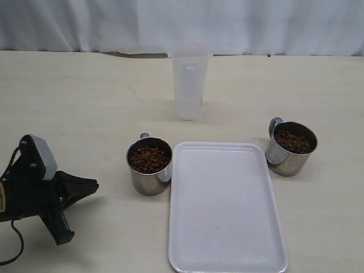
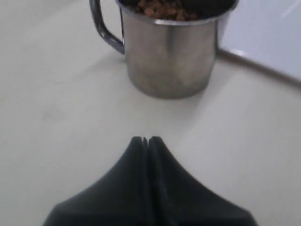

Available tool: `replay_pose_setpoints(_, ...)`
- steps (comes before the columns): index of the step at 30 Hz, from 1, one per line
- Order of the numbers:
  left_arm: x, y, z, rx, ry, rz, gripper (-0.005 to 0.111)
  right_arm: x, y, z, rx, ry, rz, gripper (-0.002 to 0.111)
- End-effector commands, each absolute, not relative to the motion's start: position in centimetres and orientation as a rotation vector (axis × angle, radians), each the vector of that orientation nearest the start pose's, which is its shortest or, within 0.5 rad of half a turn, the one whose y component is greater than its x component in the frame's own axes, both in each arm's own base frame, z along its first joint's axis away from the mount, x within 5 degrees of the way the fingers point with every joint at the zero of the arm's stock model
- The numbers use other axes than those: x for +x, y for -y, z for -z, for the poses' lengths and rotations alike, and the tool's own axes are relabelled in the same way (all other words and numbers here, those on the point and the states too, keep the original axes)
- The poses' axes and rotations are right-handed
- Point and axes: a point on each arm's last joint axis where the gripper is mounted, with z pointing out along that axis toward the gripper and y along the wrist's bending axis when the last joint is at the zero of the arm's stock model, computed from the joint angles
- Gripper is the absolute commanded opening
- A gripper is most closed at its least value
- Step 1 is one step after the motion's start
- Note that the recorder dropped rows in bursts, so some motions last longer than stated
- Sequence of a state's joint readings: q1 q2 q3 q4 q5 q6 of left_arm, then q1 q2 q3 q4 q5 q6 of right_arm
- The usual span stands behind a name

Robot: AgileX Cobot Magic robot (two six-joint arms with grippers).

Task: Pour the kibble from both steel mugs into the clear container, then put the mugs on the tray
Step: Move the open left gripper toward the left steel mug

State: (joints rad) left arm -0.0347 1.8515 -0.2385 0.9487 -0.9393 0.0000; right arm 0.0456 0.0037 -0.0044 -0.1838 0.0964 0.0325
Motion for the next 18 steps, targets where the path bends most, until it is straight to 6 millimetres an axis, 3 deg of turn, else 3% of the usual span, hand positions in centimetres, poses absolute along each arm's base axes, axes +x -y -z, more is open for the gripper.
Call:
replay_pose_setpoints(1, 20.2, 5.7, -6.8, 1.127, -2.104, 0.416, 0.000, 5.6, -0.1, -20.4, -0.145, -1.578, 0.097, 0.005)
replay_pose_setpoints(10, 20.6, 6.5, -8.7, 1.067, -1.850, 0.565, 0.000, 5.6, -0.1, -20.4, -0.145, -1.578, 0.097, 0.005)
replay_pose_setpoints(18, 20.2, 5.3, -7.8, 1.045, -1.710, 0.676, 0.000, 5.6, -0.1, -20.4, -0.145, -1.578, 0.097, 0.005)
